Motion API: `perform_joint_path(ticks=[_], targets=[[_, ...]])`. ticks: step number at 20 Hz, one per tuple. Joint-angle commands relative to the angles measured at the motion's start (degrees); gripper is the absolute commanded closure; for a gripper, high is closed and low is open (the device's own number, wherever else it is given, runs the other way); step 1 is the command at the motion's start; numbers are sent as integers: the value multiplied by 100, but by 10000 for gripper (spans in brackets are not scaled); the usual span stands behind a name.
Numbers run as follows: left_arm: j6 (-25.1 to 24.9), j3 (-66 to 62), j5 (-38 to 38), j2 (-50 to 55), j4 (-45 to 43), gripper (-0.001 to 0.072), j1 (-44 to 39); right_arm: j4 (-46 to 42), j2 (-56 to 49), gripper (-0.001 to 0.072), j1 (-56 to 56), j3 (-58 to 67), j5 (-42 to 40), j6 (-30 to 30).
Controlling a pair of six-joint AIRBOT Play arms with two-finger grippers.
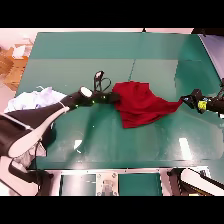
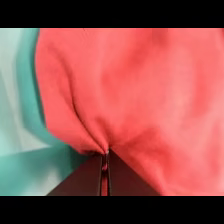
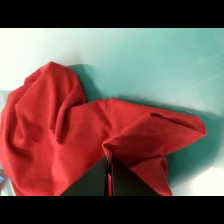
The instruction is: Fold the shirts.
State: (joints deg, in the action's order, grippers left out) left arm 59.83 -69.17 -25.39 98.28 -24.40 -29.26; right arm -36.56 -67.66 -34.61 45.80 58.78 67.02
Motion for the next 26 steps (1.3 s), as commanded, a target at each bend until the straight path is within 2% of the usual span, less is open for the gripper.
perform_joint_path(ticks=[1, 5, 9, 11, 14, 16, 18, 21, 23, 26], targets=[[-17, -214, -498, -713, -815, 688, 358, 267, 35, 697, 13, 278, 474, -20], [13, -404, -776, -2640, -1827, 688, 883, 1110, 538, 697, 11, 1576, 1108, -17], [15, -1412, -1858, -3991, -2396, 688, 973, 2068, 1443, 698, 11, 3060, 1279, -17], [221, -2138, -2540, -4251, -2643, 687, 973, 2046, 1886, 697, -24, 3709, 1176, -17], [905, -3230, -3915, -4304, -3331, 686, 973, 1869, 2365, 697, -28, 4266, 1152, -13], [1344, -3353, -4566, -4301, -3713, 686, 973, 1469, 2546, 697, -17, 4227, 1189, 103], [1554, -2966, -4916, -4280, -3818, 686, 973, 1172, 2564, 697, 94, 3871, 1360, 177], [1554, -1471, -4522, -4280, -3604, 685, 973, 1134, 2555, 697, 595, 2549, 1283, 55], [1318, -46, -3646, -4277, -3051, 685, 973, 916, 2549, 697, 1010, 1298, 846, -118], [511, 2061, -2063, -4094, -1777, 685, 973, 787, 2258, 697, 1543, -584, -284, -282]])
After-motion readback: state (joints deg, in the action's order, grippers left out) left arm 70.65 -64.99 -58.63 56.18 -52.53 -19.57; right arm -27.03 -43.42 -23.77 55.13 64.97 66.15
